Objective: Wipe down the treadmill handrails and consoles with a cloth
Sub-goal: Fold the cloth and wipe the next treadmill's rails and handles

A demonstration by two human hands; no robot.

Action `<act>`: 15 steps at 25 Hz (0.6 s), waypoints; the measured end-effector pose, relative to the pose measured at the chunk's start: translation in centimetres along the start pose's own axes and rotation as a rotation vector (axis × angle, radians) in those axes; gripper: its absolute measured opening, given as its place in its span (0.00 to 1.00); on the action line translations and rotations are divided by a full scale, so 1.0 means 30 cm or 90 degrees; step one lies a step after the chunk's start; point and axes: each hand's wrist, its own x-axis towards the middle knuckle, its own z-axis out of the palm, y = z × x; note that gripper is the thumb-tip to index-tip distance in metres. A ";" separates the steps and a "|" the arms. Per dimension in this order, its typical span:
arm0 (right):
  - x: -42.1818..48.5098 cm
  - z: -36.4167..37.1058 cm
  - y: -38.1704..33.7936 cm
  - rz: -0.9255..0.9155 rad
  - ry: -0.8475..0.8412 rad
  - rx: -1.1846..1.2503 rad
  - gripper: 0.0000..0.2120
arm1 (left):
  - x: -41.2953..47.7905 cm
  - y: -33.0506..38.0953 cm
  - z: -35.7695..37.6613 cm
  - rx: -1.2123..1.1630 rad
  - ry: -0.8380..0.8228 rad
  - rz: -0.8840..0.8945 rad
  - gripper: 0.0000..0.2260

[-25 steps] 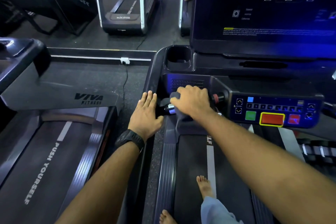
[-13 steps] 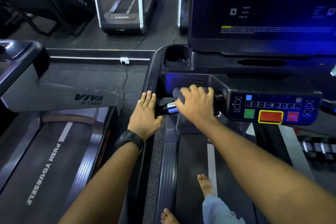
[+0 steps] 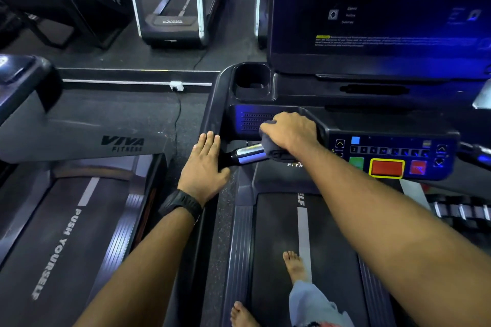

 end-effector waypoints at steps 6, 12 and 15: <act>-0.047 0.055 0.049 -0.082 0.087 -0.058 0.18 | -0.003 0.003 -0.004 -0.017 0.017 -0.002 0.36; -0.177 0.155 0.025 -0.088 0.212 -0.133 0.18 | -0.007 -0.001 0.000 -0.015 0.008 0.000 0.37; -0.032 0.035 -0.021 -0.059 0.019 -0.049 0.19 | -0.007 0.003 -0.005 -0.015 0.006 -0.006 0.37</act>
